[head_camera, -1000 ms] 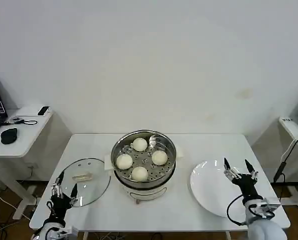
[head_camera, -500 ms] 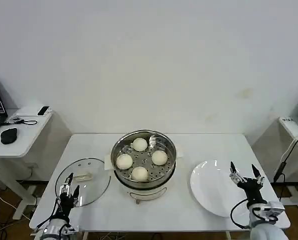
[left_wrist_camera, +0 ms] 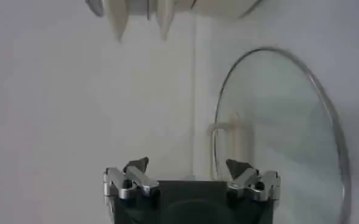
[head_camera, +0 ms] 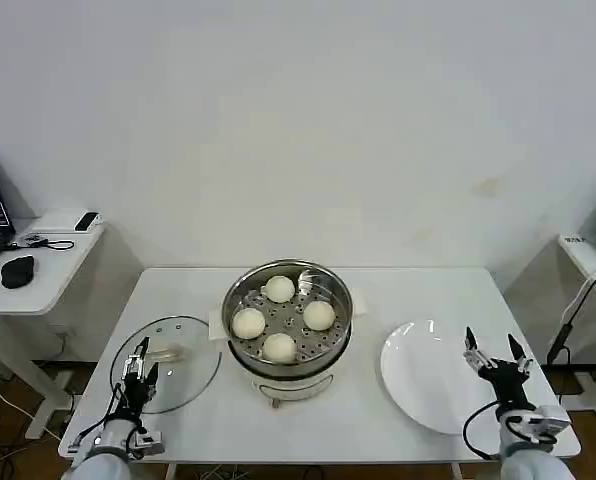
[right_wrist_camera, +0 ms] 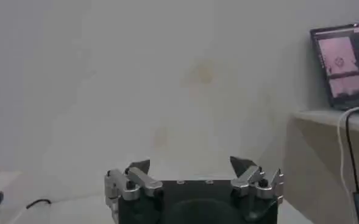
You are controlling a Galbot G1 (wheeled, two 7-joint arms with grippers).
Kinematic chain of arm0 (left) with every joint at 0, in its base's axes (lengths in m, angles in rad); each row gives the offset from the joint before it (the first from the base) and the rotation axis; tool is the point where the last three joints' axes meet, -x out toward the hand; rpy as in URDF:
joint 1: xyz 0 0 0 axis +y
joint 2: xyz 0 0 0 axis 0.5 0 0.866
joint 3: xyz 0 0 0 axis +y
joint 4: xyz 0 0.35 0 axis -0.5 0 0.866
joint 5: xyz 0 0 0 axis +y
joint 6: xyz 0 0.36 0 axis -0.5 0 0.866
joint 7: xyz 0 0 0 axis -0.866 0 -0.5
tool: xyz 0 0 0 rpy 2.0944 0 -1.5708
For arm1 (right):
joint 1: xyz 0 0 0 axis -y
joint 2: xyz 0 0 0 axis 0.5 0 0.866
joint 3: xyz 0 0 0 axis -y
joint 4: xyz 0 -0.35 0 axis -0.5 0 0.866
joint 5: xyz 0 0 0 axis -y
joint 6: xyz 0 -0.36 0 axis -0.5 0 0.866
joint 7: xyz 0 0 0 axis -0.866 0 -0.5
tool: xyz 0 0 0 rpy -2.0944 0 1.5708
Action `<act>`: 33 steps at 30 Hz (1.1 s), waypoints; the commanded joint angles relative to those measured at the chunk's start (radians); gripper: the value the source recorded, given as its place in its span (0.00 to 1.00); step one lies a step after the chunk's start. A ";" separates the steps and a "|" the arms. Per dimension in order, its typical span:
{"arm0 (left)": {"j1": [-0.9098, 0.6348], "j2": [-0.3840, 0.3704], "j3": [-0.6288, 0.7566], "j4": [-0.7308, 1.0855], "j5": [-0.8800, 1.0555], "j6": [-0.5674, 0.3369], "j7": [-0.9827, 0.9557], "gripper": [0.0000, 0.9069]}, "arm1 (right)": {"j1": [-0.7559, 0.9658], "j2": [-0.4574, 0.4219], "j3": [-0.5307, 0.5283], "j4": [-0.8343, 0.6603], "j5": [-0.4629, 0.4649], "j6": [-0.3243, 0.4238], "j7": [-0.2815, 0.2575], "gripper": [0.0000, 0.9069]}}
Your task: Take steamed baozi put them in steamer then cover it.
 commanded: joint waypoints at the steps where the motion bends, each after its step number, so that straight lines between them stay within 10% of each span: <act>1: -0.066 0.004 0.004 0.046 0.014 -0.001 0.008 1.00 | 0.001 0.005 0.003 -0.011 0.000 0.001 0.000 1.00; 33: -0.152 0.002 0.043 0.144 -0.006 0.027 -0.001 1.00 | -0.007 0.017 0.022 -0.027 -0.013 0.008 0.000 1.00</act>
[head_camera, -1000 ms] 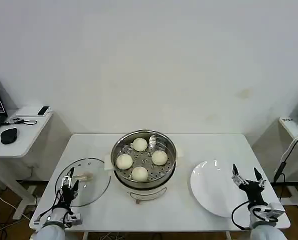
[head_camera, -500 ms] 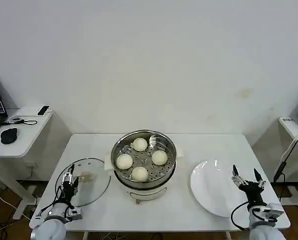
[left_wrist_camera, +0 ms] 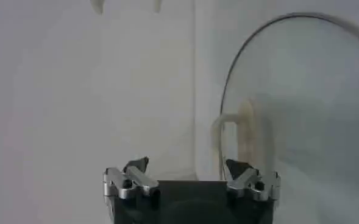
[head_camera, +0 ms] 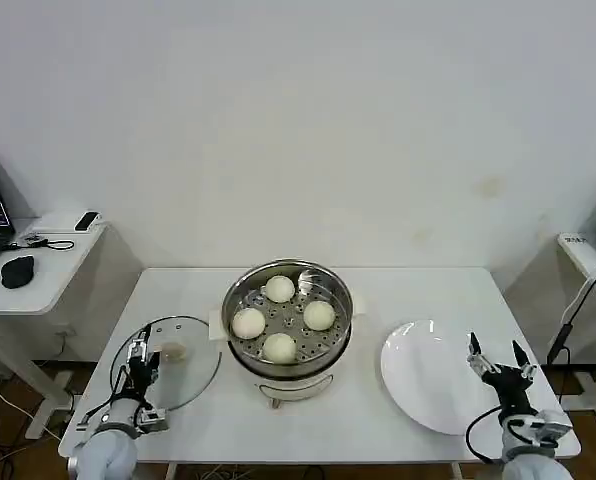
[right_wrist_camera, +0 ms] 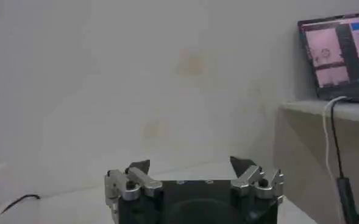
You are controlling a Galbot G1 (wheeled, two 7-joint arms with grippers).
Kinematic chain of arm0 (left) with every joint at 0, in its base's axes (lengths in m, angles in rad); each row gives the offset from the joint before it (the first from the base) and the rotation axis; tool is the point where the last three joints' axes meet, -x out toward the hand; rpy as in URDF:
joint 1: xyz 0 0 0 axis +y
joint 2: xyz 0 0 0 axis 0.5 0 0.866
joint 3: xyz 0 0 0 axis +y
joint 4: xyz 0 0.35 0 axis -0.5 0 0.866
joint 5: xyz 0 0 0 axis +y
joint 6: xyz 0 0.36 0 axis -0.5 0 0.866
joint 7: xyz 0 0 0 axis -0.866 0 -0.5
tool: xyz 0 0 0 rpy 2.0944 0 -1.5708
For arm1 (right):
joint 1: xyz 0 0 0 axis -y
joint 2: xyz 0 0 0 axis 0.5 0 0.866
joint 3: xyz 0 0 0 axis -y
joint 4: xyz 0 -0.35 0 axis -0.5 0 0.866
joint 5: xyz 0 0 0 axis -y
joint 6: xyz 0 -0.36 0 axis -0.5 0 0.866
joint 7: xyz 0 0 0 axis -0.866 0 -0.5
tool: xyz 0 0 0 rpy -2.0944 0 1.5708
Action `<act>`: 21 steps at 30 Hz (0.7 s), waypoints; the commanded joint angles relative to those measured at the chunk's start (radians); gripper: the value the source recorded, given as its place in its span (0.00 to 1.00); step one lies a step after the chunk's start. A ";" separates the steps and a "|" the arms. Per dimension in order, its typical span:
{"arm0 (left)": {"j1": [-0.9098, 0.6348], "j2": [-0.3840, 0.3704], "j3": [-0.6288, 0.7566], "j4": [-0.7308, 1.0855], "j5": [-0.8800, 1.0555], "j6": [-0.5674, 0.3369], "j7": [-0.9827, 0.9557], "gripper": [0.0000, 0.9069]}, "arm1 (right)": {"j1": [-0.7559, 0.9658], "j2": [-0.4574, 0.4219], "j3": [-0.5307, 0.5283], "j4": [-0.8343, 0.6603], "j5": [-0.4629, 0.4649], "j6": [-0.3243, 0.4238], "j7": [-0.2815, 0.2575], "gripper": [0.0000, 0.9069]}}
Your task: Take steamed baozi put them in steamer then cover it.
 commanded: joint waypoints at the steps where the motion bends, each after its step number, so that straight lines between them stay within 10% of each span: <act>1: -0.023 -0.002 0.014 0.018 -0.022 0.021 -0.002 1.00 | -0.002 0.003 0.003 -0.008 -0.005 0.005 0.000 1.00; 21: -0.083 -0.025 0.040 0.091 -0.047 0.051 -0.034 1.00 | 0.013 0.014 0.000 -0.041 -0.023 0.013 -0.006 1.00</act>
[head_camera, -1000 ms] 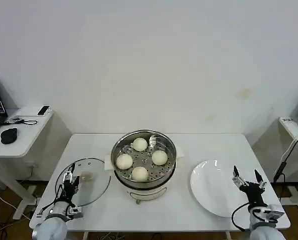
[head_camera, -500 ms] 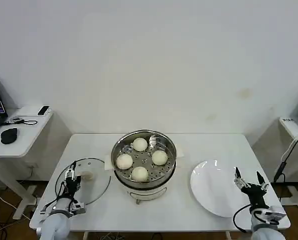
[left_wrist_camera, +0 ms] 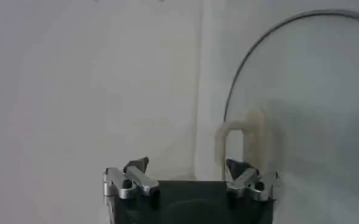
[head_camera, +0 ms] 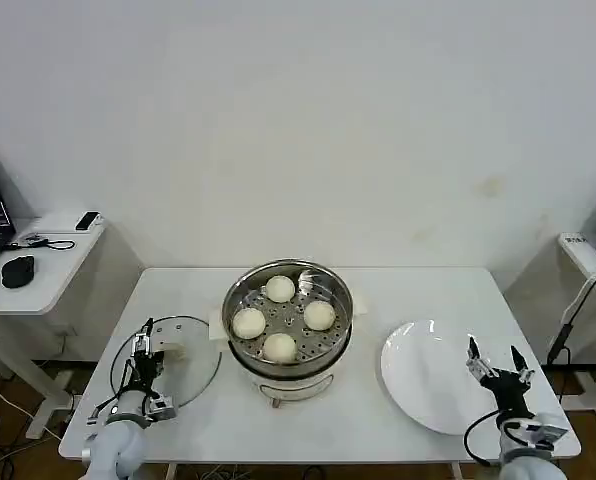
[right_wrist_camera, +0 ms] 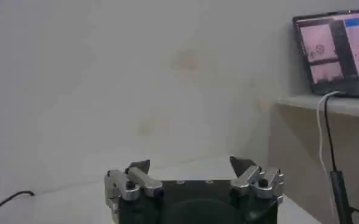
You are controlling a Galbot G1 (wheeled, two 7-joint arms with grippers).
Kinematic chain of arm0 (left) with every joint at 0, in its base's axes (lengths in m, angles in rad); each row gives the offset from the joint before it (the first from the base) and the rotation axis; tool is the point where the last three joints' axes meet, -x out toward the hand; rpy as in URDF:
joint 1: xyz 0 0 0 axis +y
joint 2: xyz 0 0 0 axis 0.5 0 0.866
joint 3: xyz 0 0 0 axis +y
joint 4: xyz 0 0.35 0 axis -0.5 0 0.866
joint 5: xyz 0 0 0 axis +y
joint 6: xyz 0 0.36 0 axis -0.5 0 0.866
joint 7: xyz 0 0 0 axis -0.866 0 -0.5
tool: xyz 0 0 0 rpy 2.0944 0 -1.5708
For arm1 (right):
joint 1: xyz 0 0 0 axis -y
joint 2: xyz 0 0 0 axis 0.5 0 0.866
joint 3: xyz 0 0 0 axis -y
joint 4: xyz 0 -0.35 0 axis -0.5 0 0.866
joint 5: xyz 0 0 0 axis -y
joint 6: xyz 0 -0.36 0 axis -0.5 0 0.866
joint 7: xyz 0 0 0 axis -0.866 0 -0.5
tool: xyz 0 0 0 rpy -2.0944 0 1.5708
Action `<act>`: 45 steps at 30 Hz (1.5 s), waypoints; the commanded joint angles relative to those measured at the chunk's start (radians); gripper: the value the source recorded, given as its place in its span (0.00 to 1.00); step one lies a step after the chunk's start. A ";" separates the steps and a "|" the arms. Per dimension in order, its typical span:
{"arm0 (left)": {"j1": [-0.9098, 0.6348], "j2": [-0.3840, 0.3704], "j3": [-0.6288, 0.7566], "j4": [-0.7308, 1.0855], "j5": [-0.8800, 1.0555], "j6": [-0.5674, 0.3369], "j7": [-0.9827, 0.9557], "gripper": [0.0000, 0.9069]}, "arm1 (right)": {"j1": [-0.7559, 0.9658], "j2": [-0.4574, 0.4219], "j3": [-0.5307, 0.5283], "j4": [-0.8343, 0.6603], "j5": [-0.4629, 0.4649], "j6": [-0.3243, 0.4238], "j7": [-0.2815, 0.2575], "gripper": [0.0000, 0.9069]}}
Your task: Take steamed baozi put them in steamer then cover it.
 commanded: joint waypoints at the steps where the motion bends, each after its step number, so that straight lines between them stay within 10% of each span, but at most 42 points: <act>1: -0.019 -0.006 0.006 0.028 -0.005 0.005 -0.010 1.00 | 0.005 -0.001 0.000 -0.010 -0.005 0.002 -0.002 1.00; 6: -0.031 -0.018 0.009 0.052 -0.004 0.007 -0.031 0.90 | 0.006 -0.001 0.000 -0.016 -0.006 0.003 -0.004 1.00; 9: -0.037 -0.020 0.009 0.062 -0.004 0.007 -0.032 0.47 | 0.007 -0.002 0.000 -0.021 -0.010 0.006 -0.007 1.00; 10: -0.038 -0.020 0.009 0.065 -0.004 0.007 -0.032 0.16 | 0.006 -0.002 0.000 -0.022 -0.010 0.006 -0.008 1.00; 13: -0.041 -0.019 0.006 0.083 -0.002 0.005 -0.034 0.00 | 0.007 -0.002 -0.002 -0.027 -0.017 0.011 -0.009 1.00; 45: 0.118 0.054 -0.062 -0.210 -0.015 -0.039 -0.043 0.00 | 0.019 -0.019 -0.005 -0.019 0.004 -0.005 -0.004 1.00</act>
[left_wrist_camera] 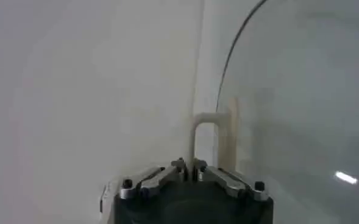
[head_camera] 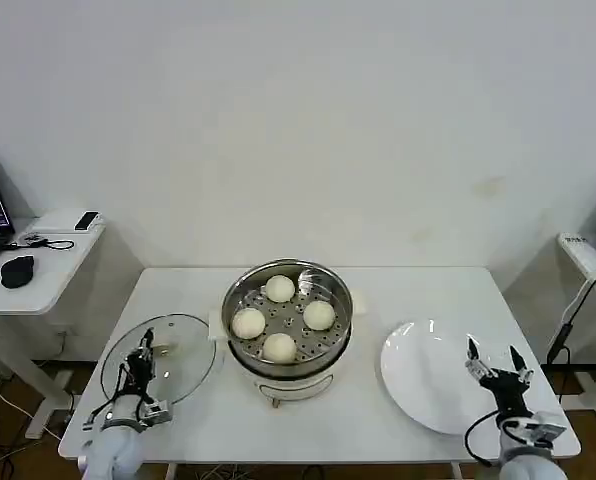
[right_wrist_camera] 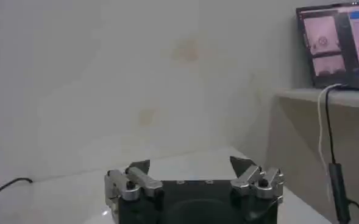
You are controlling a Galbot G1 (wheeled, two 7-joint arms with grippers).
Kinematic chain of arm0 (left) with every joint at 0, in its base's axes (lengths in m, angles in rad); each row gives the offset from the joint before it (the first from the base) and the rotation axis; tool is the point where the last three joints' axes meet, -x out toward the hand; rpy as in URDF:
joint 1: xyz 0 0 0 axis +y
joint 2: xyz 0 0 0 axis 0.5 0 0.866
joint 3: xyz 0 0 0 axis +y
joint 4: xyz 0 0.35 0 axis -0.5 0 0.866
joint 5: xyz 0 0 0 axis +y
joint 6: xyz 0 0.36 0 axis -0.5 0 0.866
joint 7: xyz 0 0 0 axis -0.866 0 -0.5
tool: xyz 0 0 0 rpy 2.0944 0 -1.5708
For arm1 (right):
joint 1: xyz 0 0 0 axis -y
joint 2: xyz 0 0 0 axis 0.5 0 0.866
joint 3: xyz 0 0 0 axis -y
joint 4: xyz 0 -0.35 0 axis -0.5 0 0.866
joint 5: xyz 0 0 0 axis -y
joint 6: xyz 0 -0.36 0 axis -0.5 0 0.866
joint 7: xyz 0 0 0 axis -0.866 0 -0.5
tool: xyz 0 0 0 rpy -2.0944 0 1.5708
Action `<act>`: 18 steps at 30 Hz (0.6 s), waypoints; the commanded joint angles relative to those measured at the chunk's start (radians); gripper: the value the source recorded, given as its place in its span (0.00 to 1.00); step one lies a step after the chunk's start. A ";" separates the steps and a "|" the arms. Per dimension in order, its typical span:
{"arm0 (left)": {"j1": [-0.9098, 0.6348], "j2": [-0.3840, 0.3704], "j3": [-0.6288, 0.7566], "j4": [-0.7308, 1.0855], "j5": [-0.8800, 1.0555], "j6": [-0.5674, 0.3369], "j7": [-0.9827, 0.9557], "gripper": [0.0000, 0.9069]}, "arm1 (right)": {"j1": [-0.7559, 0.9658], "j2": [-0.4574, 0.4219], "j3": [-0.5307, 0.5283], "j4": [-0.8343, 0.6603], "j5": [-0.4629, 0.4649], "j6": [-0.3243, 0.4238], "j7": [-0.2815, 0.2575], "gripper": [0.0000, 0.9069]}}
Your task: Take steamed baozi put them in steamer then cover it.
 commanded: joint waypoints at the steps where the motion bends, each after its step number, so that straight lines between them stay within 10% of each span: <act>1: 0.101 0.049 -0.052 -0.212 0.012 -0.043 0.014 0.00 | 0.007 -0.007 -0.003 0.005 0.010 -0.004 0.002 1.00; 18: 0.163 0.143 -0.141 -0.442 0.013 -0.052 0.133 0.00 | -0.017 -0.006 -0.008 0.045 0.011 -0.006 0.007 1.00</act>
